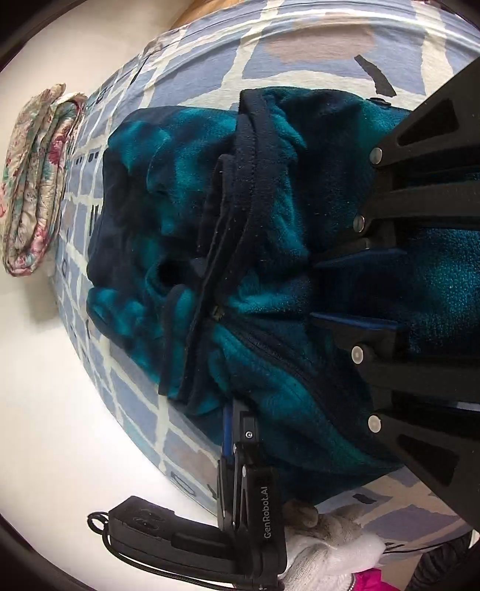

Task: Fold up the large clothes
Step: 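Lay the folded hem onto the collar and open both grippers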

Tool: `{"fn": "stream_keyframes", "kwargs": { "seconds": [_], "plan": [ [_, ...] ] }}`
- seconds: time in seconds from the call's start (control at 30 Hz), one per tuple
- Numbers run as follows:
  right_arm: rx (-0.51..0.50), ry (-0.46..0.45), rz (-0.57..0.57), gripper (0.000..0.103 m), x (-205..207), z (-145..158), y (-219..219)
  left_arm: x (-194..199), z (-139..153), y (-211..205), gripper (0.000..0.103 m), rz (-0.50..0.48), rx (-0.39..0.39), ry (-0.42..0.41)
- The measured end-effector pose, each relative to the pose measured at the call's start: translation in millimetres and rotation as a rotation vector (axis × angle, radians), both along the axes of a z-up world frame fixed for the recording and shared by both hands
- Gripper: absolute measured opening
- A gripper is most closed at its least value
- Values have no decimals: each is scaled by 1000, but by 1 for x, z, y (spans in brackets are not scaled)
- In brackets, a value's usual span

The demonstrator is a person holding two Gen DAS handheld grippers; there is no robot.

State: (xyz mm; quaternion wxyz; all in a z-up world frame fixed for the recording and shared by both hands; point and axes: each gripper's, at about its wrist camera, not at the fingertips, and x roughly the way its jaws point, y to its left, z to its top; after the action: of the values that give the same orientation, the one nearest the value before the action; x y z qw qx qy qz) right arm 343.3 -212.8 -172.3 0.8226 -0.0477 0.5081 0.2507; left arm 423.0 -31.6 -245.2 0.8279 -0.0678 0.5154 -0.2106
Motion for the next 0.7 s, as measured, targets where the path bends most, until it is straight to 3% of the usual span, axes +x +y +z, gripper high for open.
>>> {"fn": "stream_keyframes", "kwargs": {
  "seconds": [0.1,0.17,0.2,0.3,0.43,0.7],
  "plan": [
    [142,23,22,27,1,24,-24,9,26,14,30,-16,-22,-40],
    [211,-16,2,34,5,44,-48,24,44,29,40,3,-24,-86],
    [220,-40,-14,43,9,51,-58,37,52,39,50,26,-19,-109],
    [185,-81,-128,46,38,58,-93,80,59,63,51,89,-36,-112],
    [176,-72,-257,46,87,50,-126,130,50,78,51,139,12,-109],
    [140,-54,-349,46,172,22,-130,189,21,76,51,154,56,-67]
  ]
}}
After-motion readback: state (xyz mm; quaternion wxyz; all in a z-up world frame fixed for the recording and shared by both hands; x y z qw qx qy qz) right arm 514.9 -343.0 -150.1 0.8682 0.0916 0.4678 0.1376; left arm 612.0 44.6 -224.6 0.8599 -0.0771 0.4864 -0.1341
